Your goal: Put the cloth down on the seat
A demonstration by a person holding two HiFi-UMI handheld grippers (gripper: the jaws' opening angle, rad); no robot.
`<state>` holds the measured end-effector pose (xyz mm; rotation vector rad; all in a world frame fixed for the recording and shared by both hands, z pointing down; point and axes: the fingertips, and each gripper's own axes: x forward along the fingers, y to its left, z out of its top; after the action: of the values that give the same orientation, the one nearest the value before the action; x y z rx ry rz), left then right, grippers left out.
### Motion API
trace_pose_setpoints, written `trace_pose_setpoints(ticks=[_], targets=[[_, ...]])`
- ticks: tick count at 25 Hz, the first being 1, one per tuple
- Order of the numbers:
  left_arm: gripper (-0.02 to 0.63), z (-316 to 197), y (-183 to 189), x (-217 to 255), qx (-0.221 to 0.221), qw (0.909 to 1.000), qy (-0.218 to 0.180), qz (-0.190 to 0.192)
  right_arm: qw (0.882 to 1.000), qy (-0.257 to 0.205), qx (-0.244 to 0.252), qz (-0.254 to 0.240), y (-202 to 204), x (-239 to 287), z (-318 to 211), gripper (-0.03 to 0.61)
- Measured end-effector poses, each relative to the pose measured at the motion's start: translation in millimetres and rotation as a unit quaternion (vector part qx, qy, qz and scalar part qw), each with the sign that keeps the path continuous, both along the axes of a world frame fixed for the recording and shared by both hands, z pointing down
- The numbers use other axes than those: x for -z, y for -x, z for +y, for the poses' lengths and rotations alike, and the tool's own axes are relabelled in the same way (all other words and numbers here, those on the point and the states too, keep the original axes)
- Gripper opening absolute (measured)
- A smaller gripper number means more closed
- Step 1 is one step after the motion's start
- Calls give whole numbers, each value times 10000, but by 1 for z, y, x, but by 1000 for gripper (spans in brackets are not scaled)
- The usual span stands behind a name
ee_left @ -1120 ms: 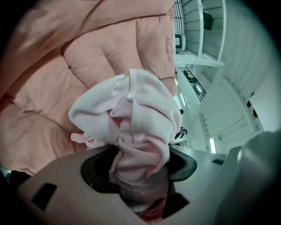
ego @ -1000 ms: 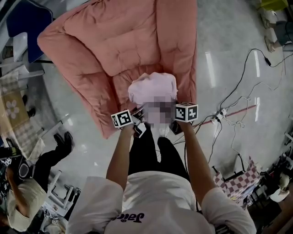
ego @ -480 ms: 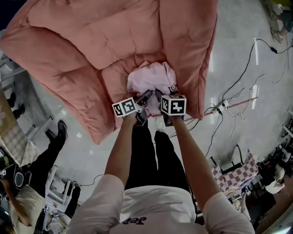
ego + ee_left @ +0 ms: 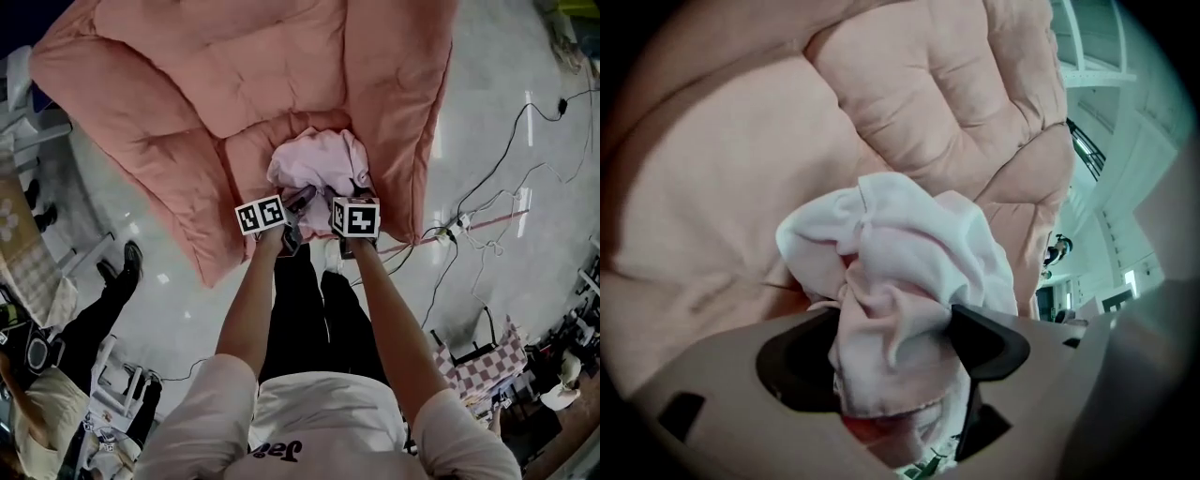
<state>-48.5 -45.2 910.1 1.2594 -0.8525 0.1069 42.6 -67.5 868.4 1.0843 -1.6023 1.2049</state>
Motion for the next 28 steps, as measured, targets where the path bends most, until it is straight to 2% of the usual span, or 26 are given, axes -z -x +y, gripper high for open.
trace_pose_setpoints(ticks=[4,10,16,20,22,25,28], targets=[[362,12,18,18,-170,9995,-28,-276,10000,-33,46,58,-1,19,3,262],[364,26,38,52,34,9980,-137,-624,9996,-263,31,-109,-6,57,4,267],[364,33,42,104,-125,9926,-620,-1036,9961,-845,116,-229,-3,116,1,267],[364,48,40,152,-237,9816,-1162,-1497,9908,-1243,77,-527,9,167,16,265],[364,45,36,182,-210,9743,-1531,-1638,9847,-1618,97,-646,16,197,16,229],[364,33,30,237,-24,9600,-2131,-1814,9729,-2172,263,-753,22,240,14,212],[362,32,30,291,92,9399,-2692,-2097,9592,-2661,521,-799,22,285,22,212]])
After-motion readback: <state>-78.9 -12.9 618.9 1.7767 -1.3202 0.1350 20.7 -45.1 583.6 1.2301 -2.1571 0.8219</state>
